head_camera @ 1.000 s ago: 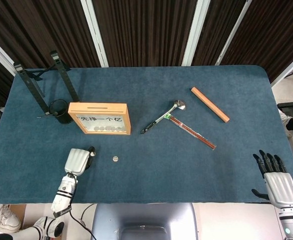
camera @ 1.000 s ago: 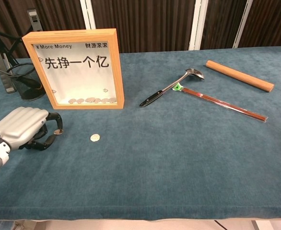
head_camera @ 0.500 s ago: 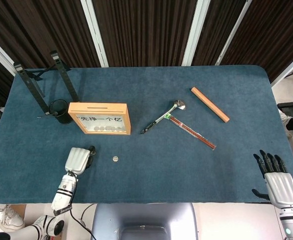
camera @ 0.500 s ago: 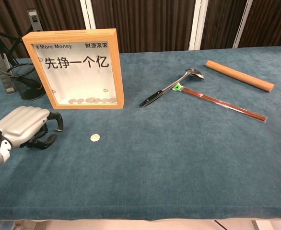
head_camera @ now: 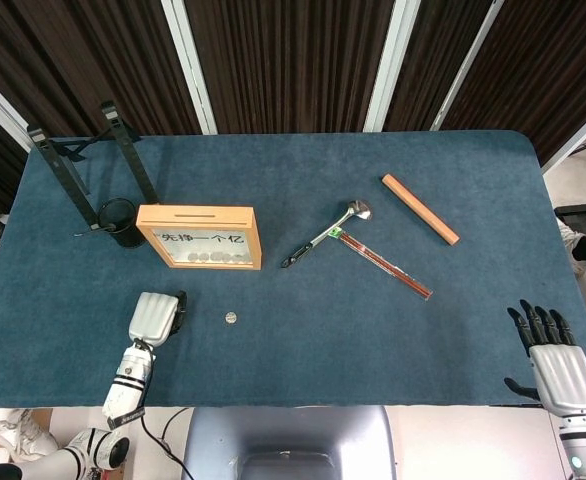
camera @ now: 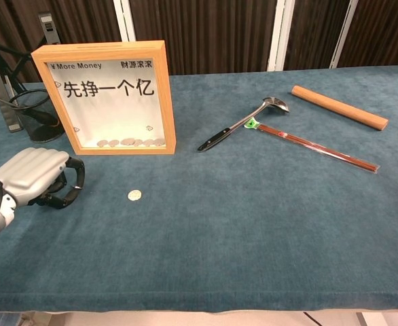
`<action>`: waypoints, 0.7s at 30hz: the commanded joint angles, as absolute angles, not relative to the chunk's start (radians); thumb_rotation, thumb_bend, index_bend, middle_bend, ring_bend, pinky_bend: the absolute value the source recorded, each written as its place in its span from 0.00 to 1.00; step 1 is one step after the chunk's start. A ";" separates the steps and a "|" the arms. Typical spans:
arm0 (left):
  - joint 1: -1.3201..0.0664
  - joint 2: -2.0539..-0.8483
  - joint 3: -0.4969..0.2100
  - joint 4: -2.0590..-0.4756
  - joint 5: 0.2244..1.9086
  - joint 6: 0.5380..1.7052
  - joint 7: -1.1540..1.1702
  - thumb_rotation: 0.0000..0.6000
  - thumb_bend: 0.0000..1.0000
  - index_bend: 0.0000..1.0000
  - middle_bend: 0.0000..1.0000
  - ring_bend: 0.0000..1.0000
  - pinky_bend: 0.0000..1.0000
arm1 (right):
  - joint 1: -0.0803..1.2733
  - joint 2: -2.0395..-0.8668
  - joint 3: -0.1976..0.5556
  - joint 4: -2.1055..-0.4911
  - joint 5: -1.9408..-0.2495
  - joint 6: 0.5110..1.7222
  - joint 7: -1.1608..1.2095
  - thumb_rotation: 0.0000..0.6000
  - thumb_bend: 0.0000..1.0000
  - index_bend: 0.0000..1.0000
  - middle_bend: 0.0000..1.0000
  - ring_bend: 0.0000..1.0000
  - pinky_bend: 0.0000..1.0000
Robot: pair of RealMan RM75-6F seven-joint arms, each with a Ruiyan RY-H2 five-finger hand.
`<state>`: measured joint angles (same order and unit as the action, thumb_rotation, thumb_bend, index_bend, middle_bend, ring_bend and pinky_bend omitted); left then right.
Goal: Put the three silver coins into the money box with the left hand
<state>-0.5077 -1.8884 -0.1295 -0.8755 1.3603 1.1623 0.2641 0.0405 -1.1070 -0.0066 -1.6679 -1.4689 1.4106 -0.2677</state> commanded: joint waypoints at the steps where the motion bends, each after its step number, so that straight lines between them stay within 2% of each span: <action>1: -0.508 -1.888 -0.129 -0.876 1.364 1.166 0.262 1.00 0.41 0.53 1.00 1.00 1.00 | 0.041 -1.107 -0.006 -1.669 -1.468 1.410 -0.268 1.00 0.15 0.00 0.00 0.00 0.00; 13: -0.511 -1.883 -0.134 -0.886 1.370 1.182 0.255 1.00 0.41 0.52 1.00 1.00 1.00 | 0.041 -1.106 -0.007 -1.669 -1.468 1.408 -0.268 1.00 0.15 0.00 0.00 0.00 0.00; 21: -0.513 -1.894 -0.137 -0.869 1.370 1.185 0.238 1.00 0.42 0.64 1.00 1.00 1.00 | 0.042 -1.107 -0.006 -1.669 -1.467 1.407 -0.270 1.00 0.15 0.00 0.00 0.00 0.00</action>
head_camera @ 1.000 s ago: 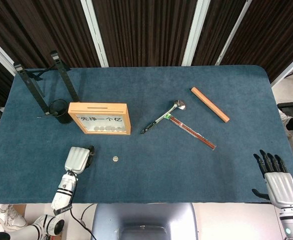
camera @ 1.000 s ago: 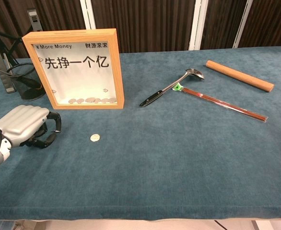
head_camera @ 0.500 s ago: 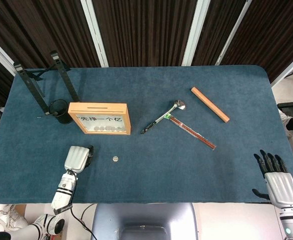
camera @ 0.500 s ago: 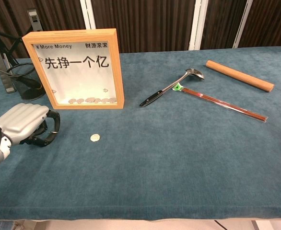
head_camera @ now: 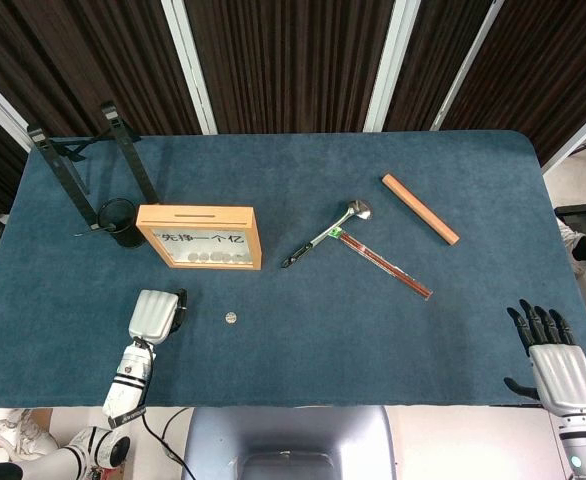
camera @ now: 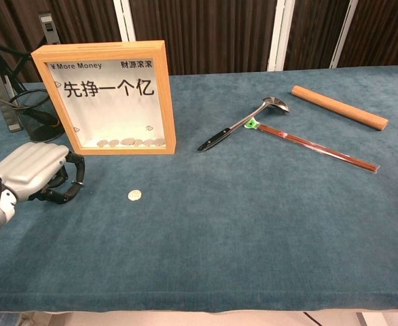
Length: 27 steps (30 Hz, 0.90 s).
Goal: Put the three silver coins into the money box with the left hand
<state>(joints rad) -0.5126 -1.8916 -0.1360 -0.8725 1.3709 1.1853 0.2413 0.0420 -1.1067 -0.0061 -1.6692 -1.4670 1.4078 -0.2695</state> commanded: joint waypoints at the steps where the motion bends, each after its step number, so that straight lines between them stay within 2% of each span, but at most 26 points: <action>1: -0.513 -1.894 -0.138 -0.868 1.370 1.186 0.237 1.00 0.42 0.65 1.00 1.00 1.00 | 0.042 -1.107 -0.006 -1.669 -1.466 1.407 -0.271 1.00 0.15 0.00 0.00 0.00 0.00; 9: -0.512 -1.857 -0.139 -0.920 1.390 1.216 0.214 1.00 0.42 0.67 1.00 1.00 1.00 | 0.043 -1.107 -0.006 -1.669 -1.464 1.405 -0.273 1.00 0.15 0.00 0.00 0.00 0.00; 12: -0.505 -1.757 -0.143 -1.076 1.408 1.238 0.202 1.00 0.42 0.67 1.00 1.00 1.00 | 0.044 -1.106 -0.005 -1.670 -1.463 1.403 -0.270 1.00 0.15 0.00 0.00 0.00 0.00; 16: -0.501 -1.532 -0.164 -1.407 1.403 1.217 0.212 1.00 0.42 0.67 1.00 1.00 1.00 | 0.045 -1.104 -0.005 -1.670 -1.463 1.403 -0.267 1.00 0.15 0.00 0.00 0.00 0.00; 19: -0.502 -1.494 -0.171 -1.459 1.401 1.214 0.220 1.00 0.42 0.67 1.00 1.00 1.00 | 0.045 -1.104 -0.005 -1.670 -1.464 1.403 -0.266 1.00 0.15 0.00 0.00 0.00 0.00; 23: -0.515 -1.268 -0.242 -1.727 1.355 1.189 0.298 1.00 0.42 0.65 1.00 1.00 1.00 | 0.049 -1.105 -0.005 -1.671 -1.461 1.395 -0.267 1.00 0.15 0.00 0.00 0.00 0.00; 25: -0.549 -1.159 -0.333 -1.826 1.275 1.173 0.369 1.00 0.42 0.65 1.00 1.00 1.00 | 0.052 -1.107 -0.004 -1.671 -1.457 1.388 -0.272 1.00 0.15 0.00 0.00 0.00 0.00; 26: -0.577 -1.106 -0.383 -1.874 1.181 1.130 0.391 1.00 0.42 0.65 1.00 1.00 1.00 | 0.054 -1.108 -0.003 -1.670 -1.453 1.384 -0.274 1.00 0.15 0.00 0.00 0.00 0.00; 27: -0.595 -1.079 -0.409 -1.899 1.123 1.108 0.407 1.00 0.42 0.65 1.00 1.00 1.00 | 0.055 -1.109 -0.001 -1.670 -1.451 1.383 -0.273 1.00 0.15 0.00 0.00 0.00 0.00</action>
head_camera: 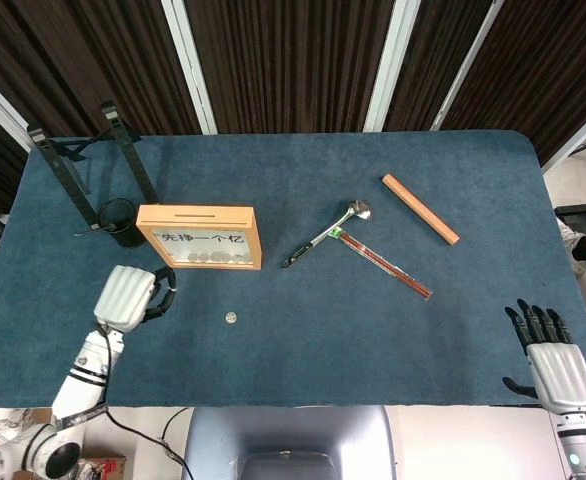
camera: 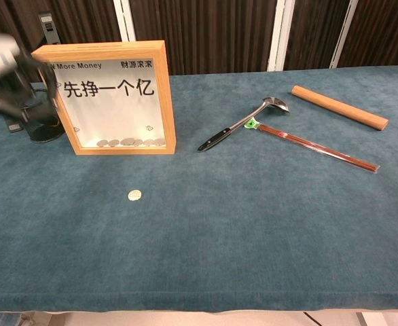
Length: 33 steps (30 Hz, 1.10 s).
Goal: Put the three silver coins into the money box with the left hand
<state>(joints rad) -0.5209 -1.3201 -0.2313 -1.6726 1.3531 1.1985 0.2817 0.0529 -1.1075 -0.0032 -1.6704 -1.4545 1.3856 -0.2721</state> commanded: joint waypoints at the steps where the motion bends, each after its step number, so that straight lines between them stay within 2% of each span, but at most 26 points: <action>1: -0.614 -1.057 -0.431 -1.915 1.072 1.089 0.421 1.00 0.42 0.65 1.00 1.00 1.00 | 0.055 -1.108 0.000 -1.670 -1.448 1.383 -0.273 1.00 0.15 0.00 0.00 0.00 0.00; 4: -0.679 -1.009 -0.481 -1.935 0.921 1.035 0.453 1.00 0.43 0.65 1.00 1.00 1.00 | 0.055 -1.105 0.003 -1.669 -1.442 1.383 -0.268 1.00 0.15 0.00 0.00 0.00 0.00; 9: -0.780 -1.013 -0.496 -1.887 0.789 0.975 0.482 1.00 0.43 0.64 1.00 1.00 1.00 | 0.058 -1.102 0.006 -1.667 -1.430 1.376 -0.264 1.00 0.15 0.00 0.00 0.00 0.00; 17: -0.907 -1.071 -0.459 -1.774 0.631 0.921 0.515 1.00 0.43 0.64 1.00 1.00 1.00 | 0.050 -1.087 0.008 -1.669 -1.432 1.392 -0.237 1.00 0.15 0.00 0.00 0.00 0.00; 28: -0.978 -1.147 -0.375 -1.682 0.584 0.913 0.522 1.00 0.42 0.64 1.00 1.00 1.00 | 0.043 -1.078 0.005 -1.670 -1.445 1.406 -0.215 1.00 0.15 0.00 0.00 0.00 0.00; 33: -0.993 -1.168 -0.358 -1.656 0.578 0.916 0.509 1.00 0.42 0.64 1.00 1.00 1.00 | 0.043 -1.076 0.005 -1.671 -1.447 1.407 -0.211 1.00 0.15 0.00 0.00 0.00 0.00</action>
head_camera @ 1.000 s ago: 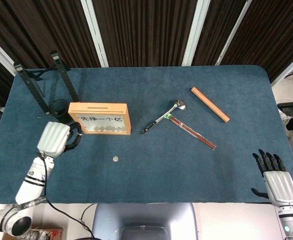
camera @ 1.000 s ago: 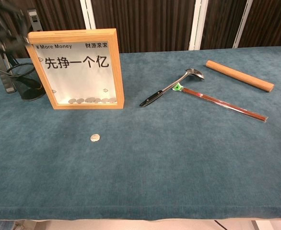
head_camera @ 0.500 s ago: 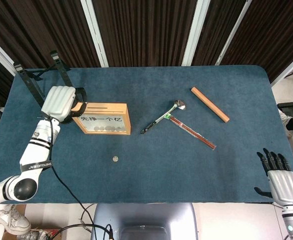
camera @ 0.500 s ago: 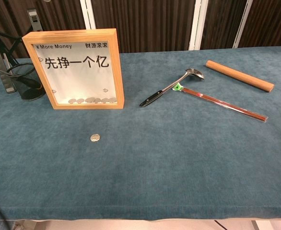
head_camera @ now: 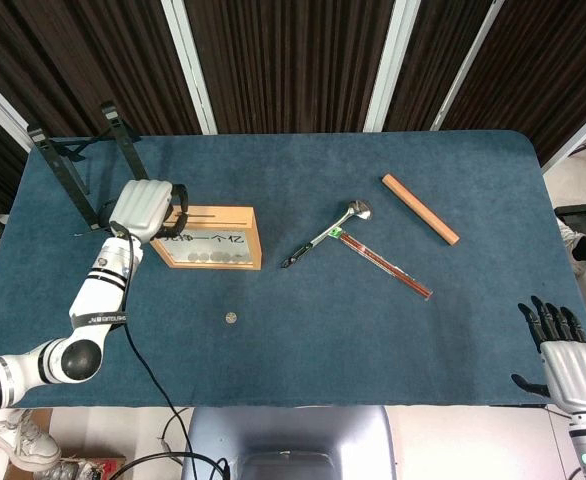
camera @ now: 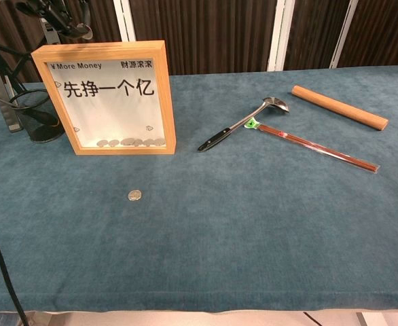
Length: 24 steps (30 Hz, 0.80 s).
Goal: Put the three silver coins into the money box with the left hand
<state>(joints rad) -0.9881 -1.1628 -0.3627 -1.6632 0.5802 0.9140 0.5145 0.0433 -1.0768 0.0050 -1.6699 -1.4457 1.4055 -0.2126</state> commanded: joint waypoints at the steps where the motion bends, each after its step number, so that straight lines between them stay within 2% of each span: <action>1: -0.996 -1.171 -0.355 -1.652 0.578 0.917 0.505 1.00 0.42 0.64 1.00 1.00 1.00 | 0.042 -1.075 0.005 -1.671 -1.447 1.409 -0.210 1.00 0.15 0.00 0.00 0.00 0.00; 24: -1.025 -1.218 -0.316 -1.587 0.577 0.927 0.462 1.00 0.42 0.64 1.00 1.00 1.00 | 0.039 -1.072 0.008 -1.671 -1.445 1.413 -0.204 1.00 0.15 0.00 0.00 0.00 0.00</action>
<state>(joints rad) -1.0240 -1.2181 -0.3168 -1.5865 0.5779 0.9283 0.4619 0.0389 -1.0720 0.0077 -1.6713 -1.4453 1.4133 -0.2035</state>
